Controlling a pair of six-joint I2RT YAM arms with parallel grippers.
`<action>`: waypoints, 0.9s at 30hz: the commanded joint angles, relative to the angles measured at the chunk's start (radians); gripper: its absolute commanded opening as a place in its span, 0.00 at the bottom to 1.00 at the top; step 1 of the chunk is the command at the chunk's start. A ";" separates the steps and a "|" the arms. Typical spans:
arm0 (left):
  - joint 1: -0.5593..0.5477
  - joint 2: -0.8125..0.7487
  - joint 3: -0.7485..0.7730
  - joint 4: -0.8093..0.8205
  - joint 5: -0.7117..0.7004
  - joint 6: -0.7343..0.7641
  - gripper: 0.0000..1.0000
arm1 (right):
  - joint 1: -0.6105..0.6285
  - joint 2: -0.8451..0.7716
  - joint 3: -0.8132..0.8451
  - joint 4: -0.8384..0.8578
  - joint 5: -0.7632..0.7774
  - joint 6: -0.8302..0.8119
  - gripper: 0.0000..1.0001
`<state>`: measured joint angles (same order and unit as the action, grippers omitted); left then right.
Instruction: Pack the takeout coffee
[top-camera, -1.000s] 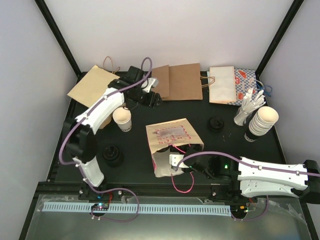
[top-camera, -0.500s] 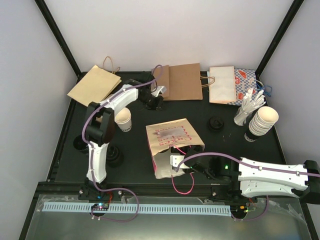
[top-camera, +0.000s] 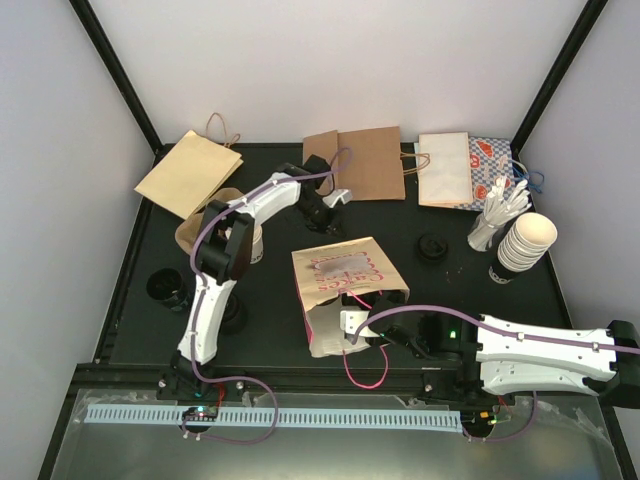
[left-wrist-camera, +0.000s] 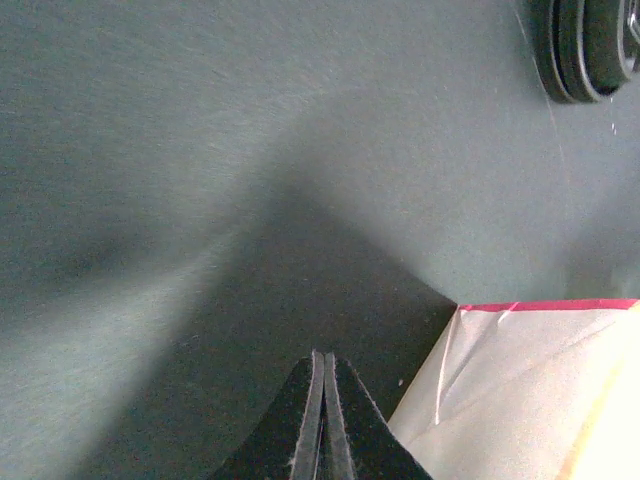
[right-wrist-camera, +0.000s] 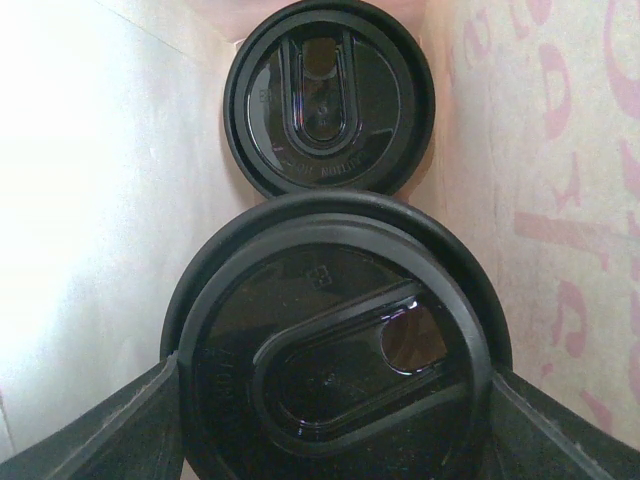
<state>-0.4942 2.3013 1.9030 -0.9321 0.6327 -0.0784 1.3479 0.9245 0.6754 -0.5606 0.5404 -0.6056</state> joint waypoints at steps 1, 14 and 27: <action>-0.030 0.036 0.062 -0.072 0.061 0.058 0.02 | 0.003 -0.001 -0.011 0.023 0.022 -0.018 0.52; -0.035 0.077 0.047 -0.103 0.174 0.109 0.02 | -0.004 0.055 -0.013 0.064 0.018 -0.027 0.51; -0.038 0.061 0.005 -0.073 0.217 0.106 0.02 | -0.007 0.087 -0.034 0.072 0.066 -0.027 0.51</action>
<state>-0.5297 2.3665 1.9141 -1.0065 0.8028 0.0078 1.3449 1.0092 0.6514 -0.5144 0.5606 -0.6281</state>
